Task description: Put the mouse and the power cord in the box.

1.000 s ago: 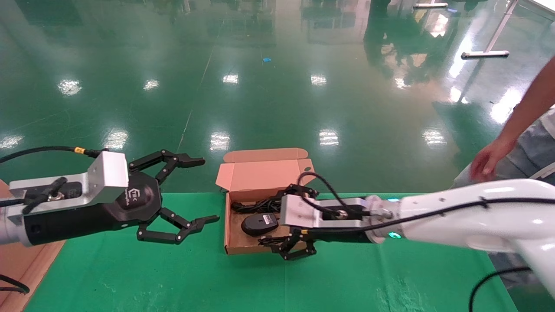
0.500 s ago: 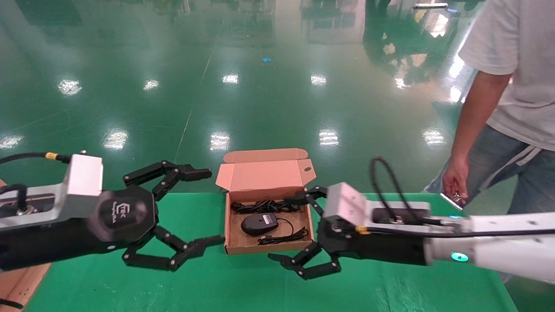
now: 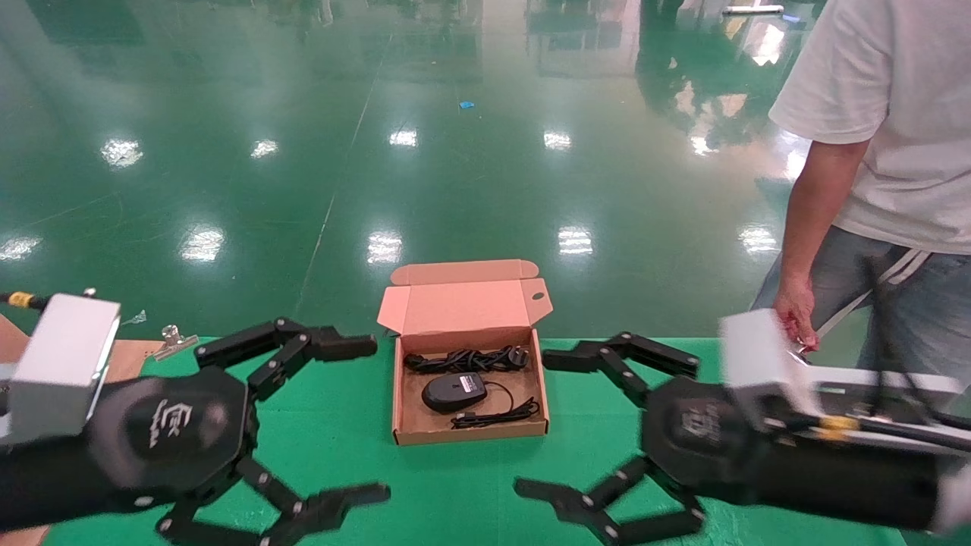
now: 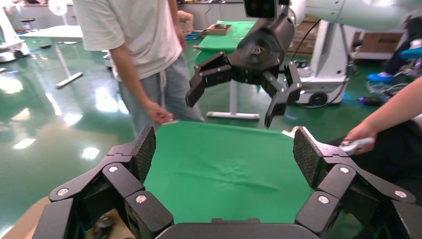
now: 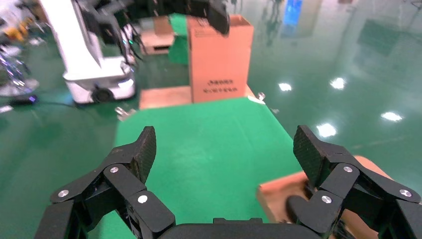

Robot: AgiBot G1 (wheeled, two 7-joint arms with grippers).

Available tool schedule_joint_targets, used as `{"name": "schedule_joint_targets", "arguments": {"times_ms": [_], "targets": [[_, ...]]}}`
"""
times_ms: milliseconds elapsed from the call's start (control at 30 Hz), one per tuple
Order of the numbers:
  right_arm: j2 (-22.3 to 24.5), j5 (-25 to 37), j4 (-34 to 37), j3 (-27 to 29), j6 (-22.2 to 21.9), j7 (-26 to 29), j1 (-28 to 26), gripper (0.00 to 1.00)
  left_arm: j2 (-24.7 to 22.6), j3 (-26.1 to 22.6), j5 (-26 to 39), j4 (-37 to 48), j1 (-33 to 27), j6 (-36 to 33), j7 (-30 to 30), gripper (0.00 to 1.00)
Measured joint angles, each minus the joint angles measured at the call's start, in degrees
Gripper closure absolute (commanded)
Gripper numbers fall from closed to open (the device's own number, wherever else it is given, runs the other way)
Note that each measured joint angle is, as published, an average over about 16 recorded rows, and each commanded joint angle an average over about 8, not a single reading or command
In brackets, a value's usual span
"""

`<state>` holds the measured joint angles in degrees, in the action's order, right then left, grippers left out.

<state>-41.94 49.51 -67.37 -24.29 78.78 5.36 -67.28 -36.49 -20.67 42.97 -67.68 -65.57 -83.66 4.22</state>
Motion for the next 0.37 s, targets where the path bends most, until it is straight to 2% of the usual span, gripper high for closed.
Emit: {"name": "schedule_joint_targets", "arguments": {"times_ms": [367], "targets": [[5.2,-5.7,-4.6,6.2,5.1,4.0,4.3,0.00,1.2,3.8,-0.9,-4.8,3.3,-1.7,5.4,0.00]]}}
